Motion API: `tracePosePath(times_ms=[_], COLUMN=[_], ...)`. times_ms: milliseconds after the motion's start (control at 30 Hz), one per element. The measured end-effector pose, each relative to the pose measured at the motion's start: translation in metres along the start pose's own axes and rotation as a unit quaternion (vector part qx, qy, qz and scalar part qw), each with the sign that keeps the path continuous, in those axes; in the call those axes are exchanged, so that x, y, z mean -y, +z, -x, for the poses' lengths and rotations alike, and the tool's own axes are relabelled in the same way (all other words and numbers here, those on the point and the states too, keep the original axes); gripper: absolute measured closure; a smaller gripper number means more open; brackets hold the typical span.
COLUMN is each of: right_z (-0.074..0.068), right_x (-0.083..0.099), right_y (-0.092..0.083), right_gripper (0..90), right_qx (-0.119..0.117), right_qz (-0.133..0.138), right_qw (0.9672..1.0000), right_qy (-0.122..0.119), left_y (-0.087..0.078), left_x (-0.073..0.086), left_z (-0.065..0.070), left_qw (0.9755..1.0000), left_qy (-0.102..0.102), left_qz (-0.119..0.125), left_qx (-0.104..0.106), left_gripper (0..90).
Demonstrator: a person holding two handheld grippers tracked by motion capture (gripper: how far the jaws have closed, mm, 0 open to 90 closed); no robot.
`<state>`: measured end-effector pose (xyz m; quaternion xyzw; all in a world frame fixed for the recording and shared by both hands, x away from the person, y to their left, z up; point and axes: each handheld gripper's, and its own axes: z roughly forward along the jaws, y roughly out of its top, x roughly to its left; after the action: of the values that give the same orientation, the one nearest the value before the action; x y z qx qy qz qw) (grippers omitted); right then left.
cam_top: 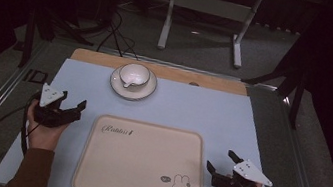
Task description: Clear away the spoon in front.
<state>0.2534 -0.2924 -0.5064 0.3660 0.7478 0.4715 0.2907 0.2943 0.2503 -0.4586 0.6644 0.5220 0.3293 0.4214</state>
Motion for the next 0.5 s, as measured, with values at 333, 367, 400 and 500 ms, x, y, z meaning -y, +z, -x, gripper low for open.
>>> tracePosePath(times_ms=[333, 367, 400, 500], right_z=[0.0, 0.0, 0.0, 0.001], right_x=[0.0, 0.0, 0.0, 0.0], right_y=[0.001, 0.001, 0.001, 0.001], right_gripper=[13.8, 13.8, 13.8, 13.8], right_qx=[-0.003, -0.002, -0.002, -0.004], right_qz=[-0.001, 0.0, 0.0, -0.001], right_qw=[1.0, 1.0, 1.0, 1.0], right_qy=[-0.004, -0.003, -0.003, -0.003], left_y=[0.021, 0.022, 0.024, 0.029], left_x=[-0.016, -0.017, -0.018, -0.021], left_z=[0.014, 0.015, 0.016, 0.02], left_qw=[0.9998, 0.9998, 0.9997, 0.9996], left_qy=[0.017, 0.017, 0.019, 0.022], left_qz=[-0.003, -0.003, -0.005, -0.007], left_qx=[0.01, 0.012, 0.012, 0.016], left_gripper=[27.5, 27.6, 27.8, 28.4])
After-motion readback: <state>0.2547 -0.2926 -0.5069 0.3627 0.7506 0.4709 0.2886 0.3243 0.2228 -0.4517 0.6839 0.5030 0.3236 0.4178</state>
